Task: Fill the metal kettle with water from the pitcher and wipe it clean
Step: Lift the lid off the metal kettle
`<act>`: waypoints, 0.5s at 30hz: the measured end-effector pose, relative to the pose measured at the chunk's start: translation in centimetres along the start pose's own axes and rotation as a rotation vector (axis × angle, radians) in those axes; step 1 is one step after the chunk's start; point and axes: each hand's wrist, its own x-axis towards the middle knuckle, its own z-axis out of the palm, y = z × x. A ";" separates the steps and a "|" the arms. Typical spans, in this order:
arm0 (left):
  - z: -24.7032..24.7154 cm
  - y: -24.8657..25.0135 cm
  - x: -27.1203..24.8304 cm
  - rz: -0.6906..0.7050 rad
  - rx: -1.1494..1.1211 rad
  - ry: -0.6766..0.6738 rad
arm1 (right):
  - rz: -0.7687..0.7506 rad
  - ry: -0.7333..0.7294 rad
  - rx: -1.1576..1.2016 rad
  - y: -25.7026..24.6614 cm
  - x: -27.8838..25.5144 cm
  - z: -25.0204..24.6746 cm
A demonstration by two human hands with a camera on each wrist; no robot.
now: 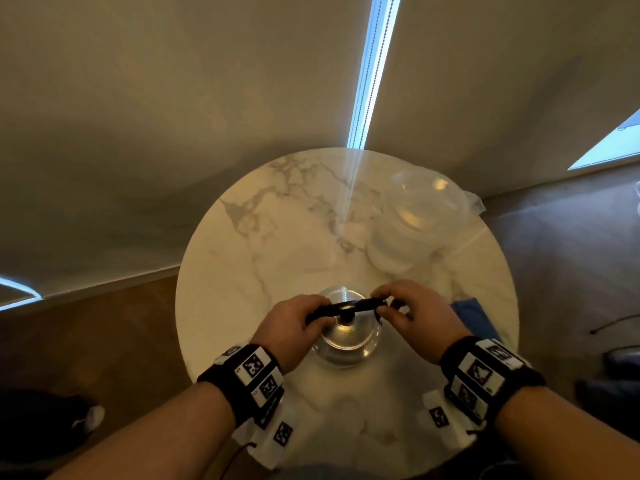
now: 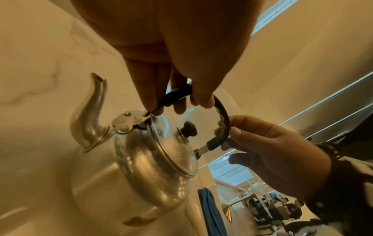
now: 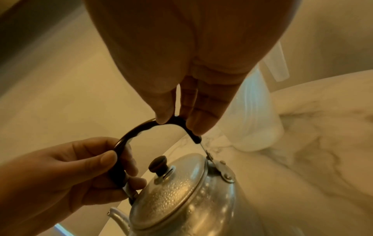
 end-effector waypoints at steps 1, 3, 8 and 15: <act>0.8 0.0 -0.6 -0.012 -0.021 -0.003 | 0.000 -0.008 0.004 0.5 -0.6 0.0; 2.2 0.0 -1.7 -0.028 -0.081 0.000 | -0.013 -0.011 0.013 1.2 -1.5 0.2; 3.4 1.5 -2.7 -0.149 -0.262 0.179 | -0.019 -0.025 0.042 2.1 -0.7 0.5; 4.6 1.7 -1.8 -0.119 0.062 0.212 | -0.022 -0.048 0.039 2.4 3.9 1.1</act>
